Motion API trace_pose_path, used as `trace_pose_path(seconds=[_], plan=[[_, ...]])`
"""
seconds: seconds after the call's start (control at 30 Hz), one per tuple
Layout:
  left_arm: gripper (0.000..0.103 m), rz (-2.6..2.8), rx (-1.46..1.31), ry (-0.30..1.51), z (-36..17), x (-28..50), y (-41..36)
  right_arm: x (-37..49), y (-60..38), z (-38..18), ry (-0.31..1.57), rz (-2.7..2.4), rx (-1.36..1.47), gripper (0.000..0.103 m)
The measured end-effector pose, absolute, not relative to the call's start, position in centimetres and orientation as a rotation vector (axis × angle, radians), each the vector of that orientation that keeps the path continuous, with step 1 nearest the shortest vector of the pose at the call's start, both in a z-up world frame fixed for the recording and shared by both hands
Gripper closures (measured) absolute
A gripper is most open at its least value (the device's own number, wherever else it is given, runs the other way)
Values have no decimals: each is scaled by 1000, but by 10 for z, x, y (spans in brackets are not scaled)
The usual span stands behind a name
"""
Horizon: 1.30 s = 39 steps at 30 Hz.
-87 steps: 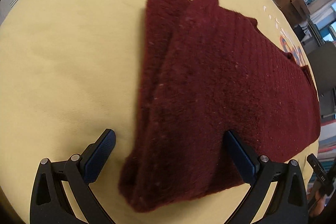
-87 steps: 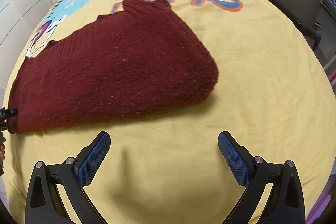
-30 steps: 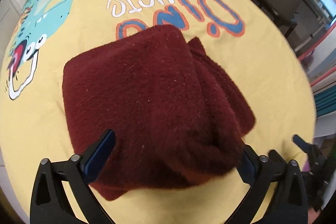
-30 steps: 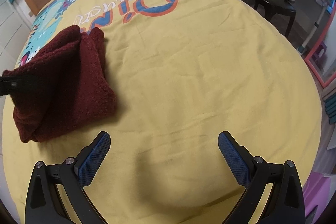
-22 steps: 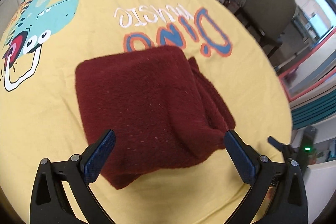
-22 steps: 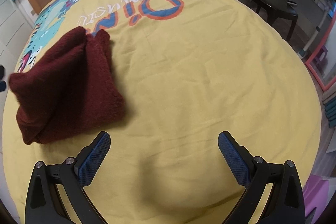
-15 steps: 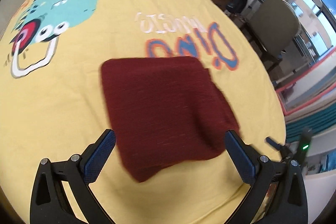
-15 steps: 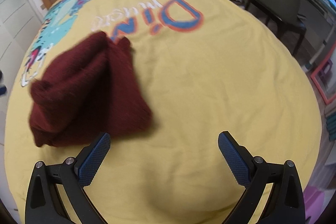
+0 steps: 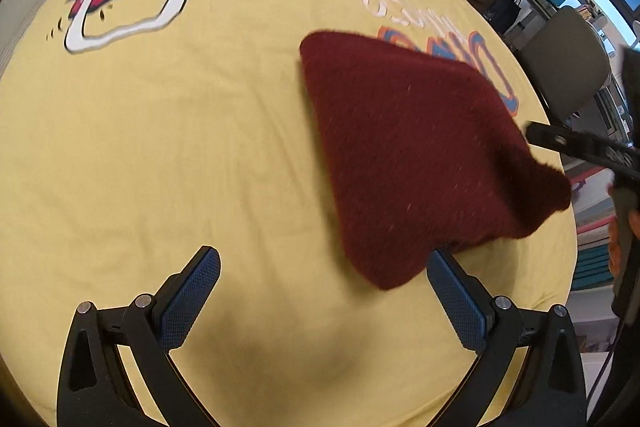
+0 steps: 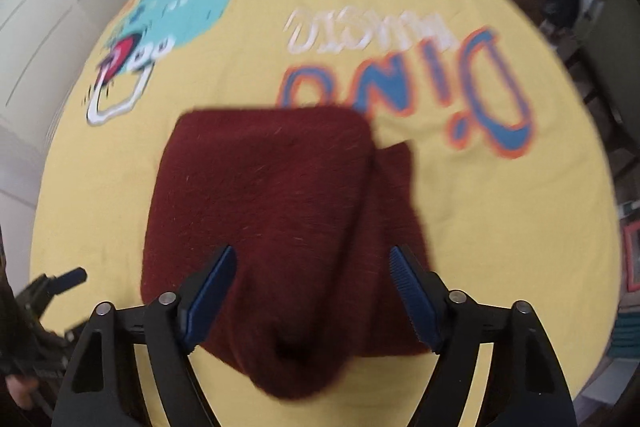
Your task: Fold small clothes
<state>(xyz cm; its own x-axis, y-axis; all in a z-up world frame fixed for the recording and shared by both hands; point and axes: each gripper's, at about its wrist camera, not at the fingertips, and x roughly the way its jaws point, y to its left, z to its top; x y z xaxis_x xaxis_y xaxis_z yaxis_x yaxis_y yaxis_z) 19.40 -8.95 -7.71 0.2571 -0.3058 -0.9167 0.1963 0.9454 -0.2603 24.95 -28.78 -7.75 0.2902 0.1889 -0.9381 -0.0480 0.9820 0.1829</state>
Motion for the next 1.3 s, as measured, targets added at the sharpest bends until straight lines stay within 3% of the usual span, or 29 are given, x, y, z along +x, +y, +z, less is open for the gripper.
trace_pose_path(seconds=[0.1,0.2,0.23,0.4,0.67,0.73,0.87,0.9,0.93,0.97,1.1,1.17,1.2,1.3], plan=[[1,-348,-119,1280,-83,192,-88,256,-276,-108,1365,186,131,30],[1,-348,-124,1284,-87,192,-89,251,-281,-128,1396,224,212,68],[1,-346,-125,1282,-88,191,-88,247,-287,-131,1388,230,247,73],[1,-362,-105,1285,-92,189,-97,235,-317,-112,1307,215,269,81],[1,-387,-82,1269,-90,187,-113,219,-367,-90,1257,140,224,81],[1,-392,-81,1274,-92,187,-117,219,-368,-104,1276,166,252,78],[1,-396,-80,1279,-93,186,-122,215,-368,-126,1290,196,319,61],[1,-392,-76,1278,-92,186,-122,214,-367,-125,1283,192,310,48],[1,-389,-73,1277,-91,187,-123,214,-367,-121,1271,178,295,29],[1,-388,-70,1276,-90,189,-124,213,-368,-117,1259,155,277,20],[1,-362,-54,1235,-79,205,-136,217,-378,-91,1197,112,260,16],[1,-365,-42,1225,-74,217,-149,224,-381,-88,1200,137,285,10],[1,-371,-37,1231,-72,225,-159,227,-379,-89,1209,147,283,2],[1,-366,-59,1268,-76,245,-180,240,-371,-101,1252,163,262,0]])
